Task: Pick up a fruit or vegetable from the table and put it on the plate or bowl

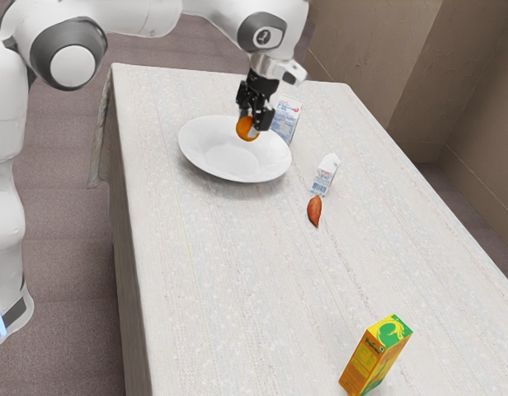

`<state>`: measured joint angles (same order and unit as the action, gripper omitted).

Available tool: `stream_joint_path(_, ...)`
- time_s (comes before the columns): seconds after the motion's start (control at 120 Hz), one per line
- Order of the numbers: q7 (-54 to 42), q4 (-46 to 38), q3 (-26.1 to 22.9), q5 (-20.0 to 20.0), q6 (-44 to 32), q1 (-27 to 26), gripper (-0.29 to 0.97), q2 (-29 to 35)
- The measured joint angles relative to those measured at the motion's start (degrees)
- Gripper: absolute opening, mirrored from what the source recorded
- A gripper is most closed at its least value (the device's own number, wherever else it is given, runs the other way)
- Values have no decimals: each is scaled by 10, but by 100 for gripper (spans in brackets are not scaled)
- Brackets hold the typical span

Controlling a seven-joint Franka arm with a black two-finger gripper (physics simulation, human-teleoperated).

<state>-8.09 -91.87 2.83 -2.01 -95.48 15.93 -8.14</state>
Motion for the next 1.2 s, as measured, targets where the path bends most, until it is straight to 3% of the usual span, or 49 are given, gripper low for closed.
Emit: stream_joint_path(1.2,-61,-7,0,1,2,2,30,6)
